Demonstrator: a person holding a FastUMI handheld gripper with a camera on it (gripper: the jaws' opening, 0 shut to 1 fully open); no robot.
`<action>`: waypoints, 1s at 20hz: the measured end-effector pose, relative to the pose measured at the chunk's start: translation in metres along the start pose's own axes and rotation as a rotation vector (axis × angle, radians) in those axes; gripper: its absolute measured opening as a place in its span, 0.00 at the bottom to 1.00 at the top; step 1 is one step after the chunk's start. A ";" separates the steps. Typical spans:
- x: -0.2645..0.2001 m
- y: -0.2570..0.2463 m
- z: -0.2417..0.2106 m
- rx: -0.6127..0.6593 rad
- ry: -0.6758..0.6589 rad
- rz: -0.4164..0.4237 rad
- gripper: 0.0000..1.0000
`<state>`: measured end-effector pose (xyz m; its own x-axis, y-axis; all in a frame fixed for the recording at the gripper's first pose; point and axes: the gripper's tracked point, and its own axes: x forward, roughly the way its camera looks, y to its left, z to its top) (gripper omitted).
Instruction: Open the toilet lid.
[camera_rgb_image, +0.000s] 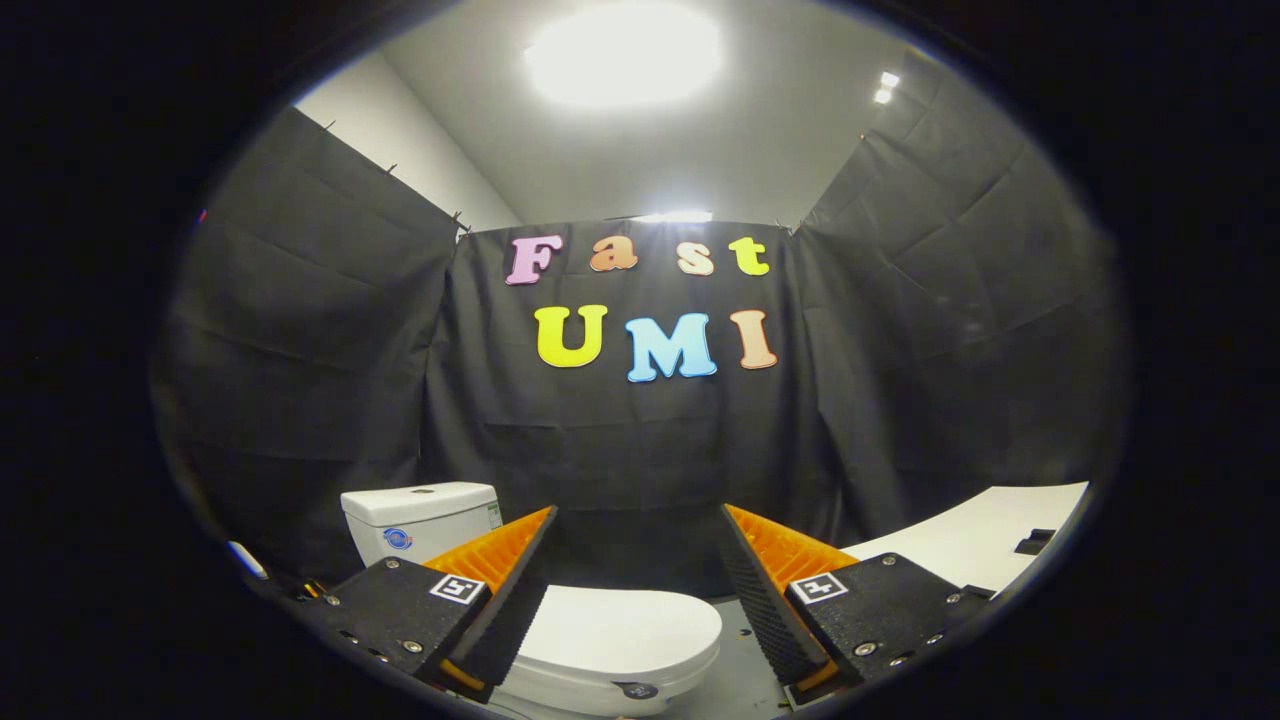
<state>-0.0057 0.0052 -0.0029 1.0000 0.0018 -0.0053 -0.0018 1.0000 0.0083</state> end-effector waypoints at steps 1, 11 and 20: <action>0.000 0.001 -0.001 -0.004 0.001 0.001 0.95; 0.012 -0.009 -0.022 0.042 0.014 -0.075 0.95; 0.032 0.013 -0.072 0.223 0.015 -0.032 0.95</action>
<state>0.0259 0.0189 -0.0747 0.9993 -0.0278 -0.0240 0.0325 0.9728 0.2292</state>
